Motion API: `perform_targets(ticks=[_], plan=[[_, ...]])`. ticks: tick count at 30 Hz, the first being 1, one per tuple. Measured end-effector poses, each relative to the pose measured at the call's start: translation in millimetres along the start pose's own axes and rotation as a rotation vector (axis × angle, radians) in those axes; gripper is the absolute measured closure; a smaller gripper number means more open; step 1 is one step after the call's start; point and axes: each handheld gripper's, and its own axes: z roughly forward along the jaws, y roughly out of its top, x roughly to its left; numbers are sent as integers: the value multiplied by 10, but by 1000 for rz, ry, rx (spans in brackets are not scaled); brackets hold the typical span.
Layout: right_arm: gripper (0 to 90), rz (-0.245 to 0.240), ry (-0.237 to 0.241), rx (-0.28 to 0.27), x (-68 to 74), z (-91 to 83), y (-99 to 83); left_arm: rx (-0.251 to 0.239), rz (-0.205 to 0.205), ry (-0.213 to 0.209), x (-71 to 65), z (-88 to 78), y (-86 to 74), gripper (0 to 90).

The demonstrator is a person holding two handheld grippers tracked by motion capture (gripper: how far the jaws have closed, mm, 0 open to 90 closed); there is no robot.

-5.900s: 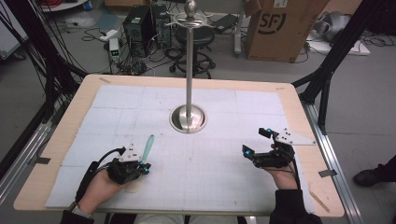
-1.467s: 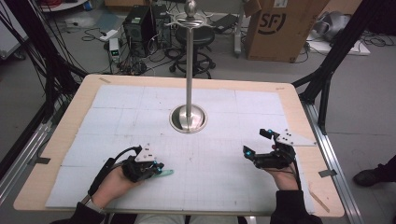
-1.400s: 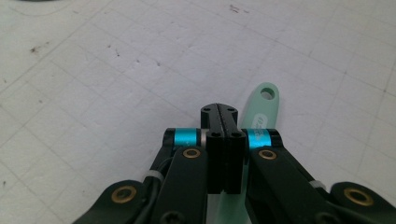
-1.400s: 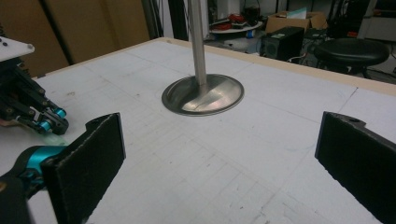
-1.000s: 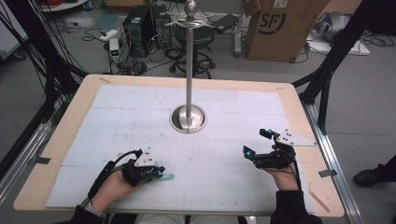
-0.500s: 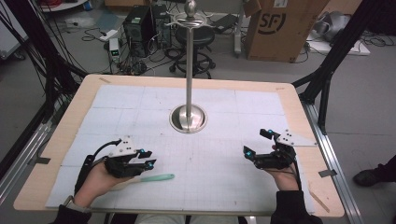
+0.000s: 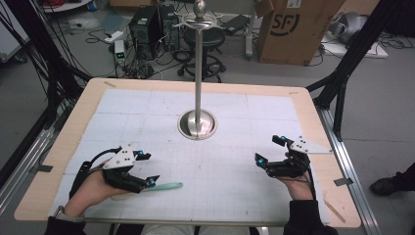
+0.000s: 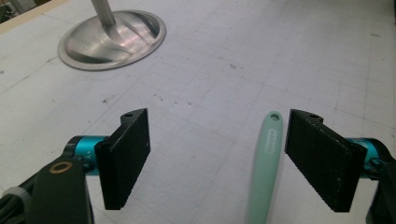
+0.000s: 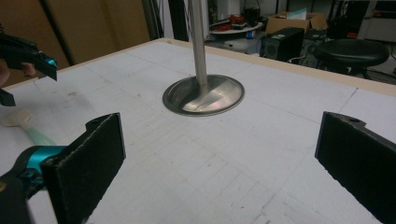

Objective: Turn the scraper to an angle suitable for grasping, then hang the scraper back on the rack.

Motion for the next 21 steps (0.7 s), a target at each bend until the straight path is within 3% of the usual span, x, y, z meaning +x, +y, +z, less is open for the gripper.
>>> perform_targets(ticks=[6, 10, 12, 13, 18, 20, 21], plan=[[7, 0, -1, -4, -8, -9, 1, 3, -34, -21, 53, -62, -18, 231], [7, -1, -5, -10, -16, -11, 1, 14, -33, -28, 58, -82, -50, 235], [7, 1, -5, -9, -15, -10, 1, 35, -28, -69, 51, -84, -74, 235], [7, 3, -3, -5, -12, -9, 0, 35, -28, -69, 51, -84, -74, 236], [7, 2, -3, -4, -8, -12, 2, 67, -36, -146, 112, -73, -60, 250], [7, 3, -2, -5, -7, -14, 2, 74, -39, -153, 124, -67, -56, 249], [7, 3, -5, -7, -8, -14, 3, 96, -38, -171, 142, -59, -46, 253]])
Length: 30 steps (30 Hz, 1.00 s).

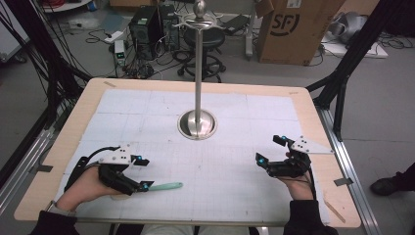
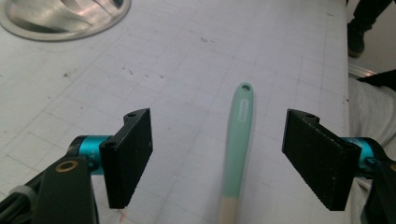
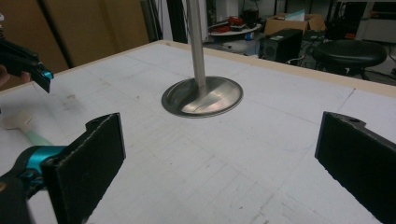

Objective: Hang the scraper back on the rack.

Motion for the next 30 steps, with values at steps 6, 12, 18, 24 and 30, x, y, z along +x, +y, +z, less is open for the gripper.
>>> perform_targets(ticks=[6, 12, 18, 24, 30], plan=[[7, 2, 5, 0, 0, 1, 4, 71, 37, -47, 1, 16, 27, 278], [7, 1, 6, 2, -2, 7, 2, 144, 46, -63, 30, 24, 16, 361], [7, 1, 6, 4, 0, 14, 1, 269, 77, -80, 37, 67, -11, 468], [7, -2, 6, 4, 1, 14, 1, 339, 85, -87, 27, 104, -35, 550], [7, -1, 7, 6, 3, 16, 1, 414, 142, -97, -1, 134, -39, 615]])
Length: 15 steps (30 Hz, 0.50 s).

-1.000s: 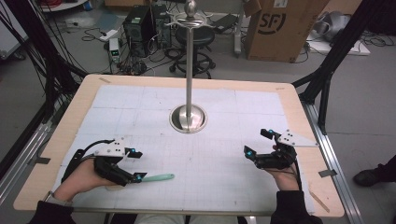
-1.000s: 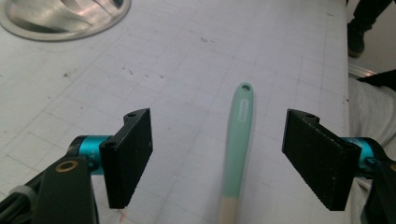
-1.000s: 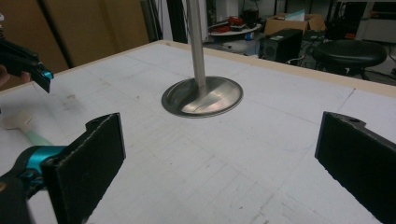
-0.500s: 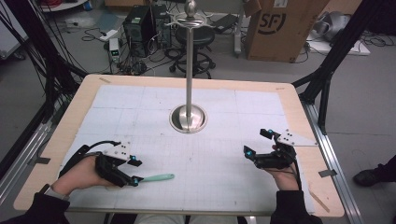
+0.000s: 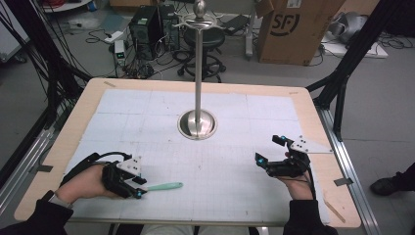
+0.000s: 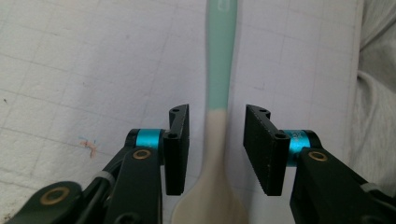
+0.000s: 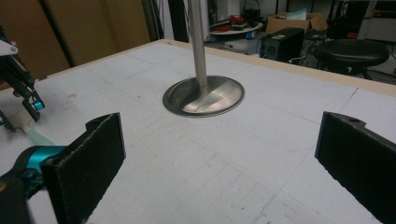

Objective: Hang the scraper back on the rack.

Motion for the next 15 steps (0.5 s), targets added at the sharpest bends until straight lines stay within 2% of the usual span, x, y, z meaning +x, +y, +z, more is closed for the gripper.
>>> perform_targets(ticks=[5, 14, 15], plan=[[7, 0, 1, 1, 3, 1, 0, 37, 26, 7, -22, 19, 16, 664], [7, 1, 0, 0, 5, 5, 0, 95, 31, 20, -30, 33, 91, 730], [7, 0, 2, -1, 2, 7, -1, 113, 36, 25, -39, 40, 117, 731]])
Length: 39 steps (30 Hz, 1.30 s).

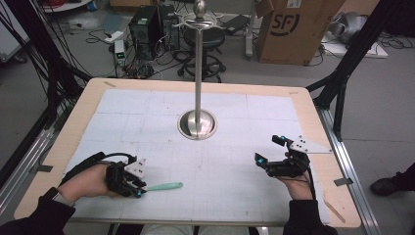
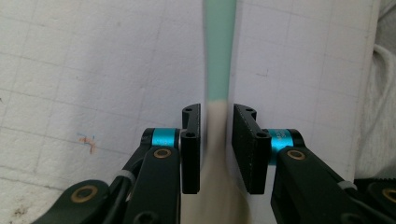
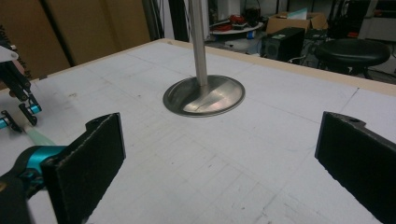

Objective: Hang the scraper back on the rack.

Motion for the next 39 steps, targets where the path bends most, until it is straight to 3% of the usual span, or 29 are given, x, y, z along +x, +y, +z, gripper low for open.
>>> perform_targets(ticks=[6, 16, 18, 19, 24, 34, 39], plan=[[7, -2, 1, 4, 4, 6, -1, 58, 28, 4, -19, 12, 80, 788], [7, -2, 1, 3, 4, 6, 0, 55, 53, 23, -55, 2, 81, 804], [7, 0, -1, 1, 0, 1, 1, 35, 44, 27, -59, -8, 73, 804], [7, 0, -1, 1, -1, 1, 0, 2, 31, 29, -53, -28, 62, 804], [7, -1, -2, 1, -1, 2, 0, -38, 10, 43, -29, -83, 38, 804], [7, -2, -3, 2, -1, 3, -1, -226, -99, 98, 54, -220, -59, 803], [7, -1, -2, 1, -2, 1, 0, -282, -141, 132, 90, -295, -78, 804]])
